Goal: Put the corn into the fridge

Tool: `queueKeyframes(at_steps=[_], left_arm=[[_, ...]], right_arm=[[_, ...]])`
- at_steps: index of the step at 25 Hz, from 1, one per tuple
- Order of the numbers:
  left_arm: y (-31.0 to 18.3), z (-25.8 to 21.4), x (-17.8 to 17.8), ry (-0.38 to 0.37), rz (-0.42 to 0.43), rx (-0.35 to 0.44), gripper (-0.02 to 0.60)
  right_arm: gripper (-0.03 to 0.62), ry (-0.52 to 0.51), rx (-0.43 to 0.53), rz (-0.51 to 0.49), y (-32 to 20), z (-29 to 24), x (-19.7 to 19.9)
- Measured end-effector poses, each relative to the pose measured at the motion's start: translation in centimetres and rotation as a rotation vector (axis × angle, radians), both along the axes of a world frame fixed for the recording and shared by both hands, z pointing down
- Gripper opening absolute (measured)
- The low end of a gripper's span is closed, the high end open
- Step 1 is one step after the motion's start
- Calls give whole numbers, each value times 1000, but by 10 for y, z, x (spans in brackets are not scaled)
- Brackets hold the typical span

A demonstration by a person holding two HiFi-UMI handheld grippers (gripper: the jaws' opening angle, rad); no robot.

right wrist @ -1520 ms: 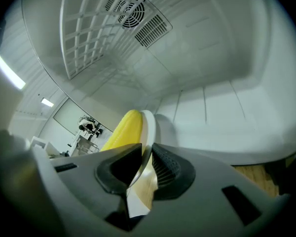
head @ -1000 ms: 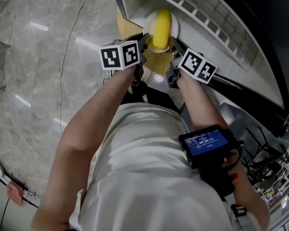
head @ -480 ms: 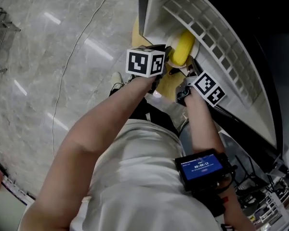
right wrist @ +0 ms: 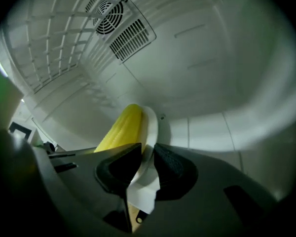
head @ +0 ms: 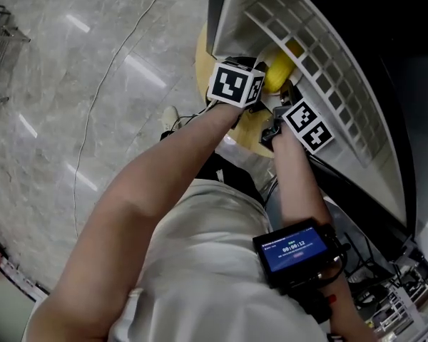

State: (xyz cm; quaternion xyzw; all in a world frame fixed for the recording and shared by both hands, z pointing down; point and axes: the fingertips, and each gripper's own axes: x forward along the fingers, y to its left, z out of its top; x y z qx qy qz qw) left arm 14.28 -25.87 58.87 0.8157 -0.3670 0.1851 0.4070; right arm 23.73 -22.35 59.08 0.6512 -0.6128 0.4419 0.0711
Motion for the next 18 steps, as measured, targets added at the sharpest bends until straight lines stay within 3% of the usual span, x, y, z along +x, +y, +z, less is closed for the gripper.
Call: queueKeyframes(at_steps=[13,18], left_arm=[[-7,15,21,-177,163,65,67],[-9,16,23,-174,202,89,77]], right_arm=[[61,73,-52,17,-5,9,18],[69,90,-75,0,-7,11,18]])
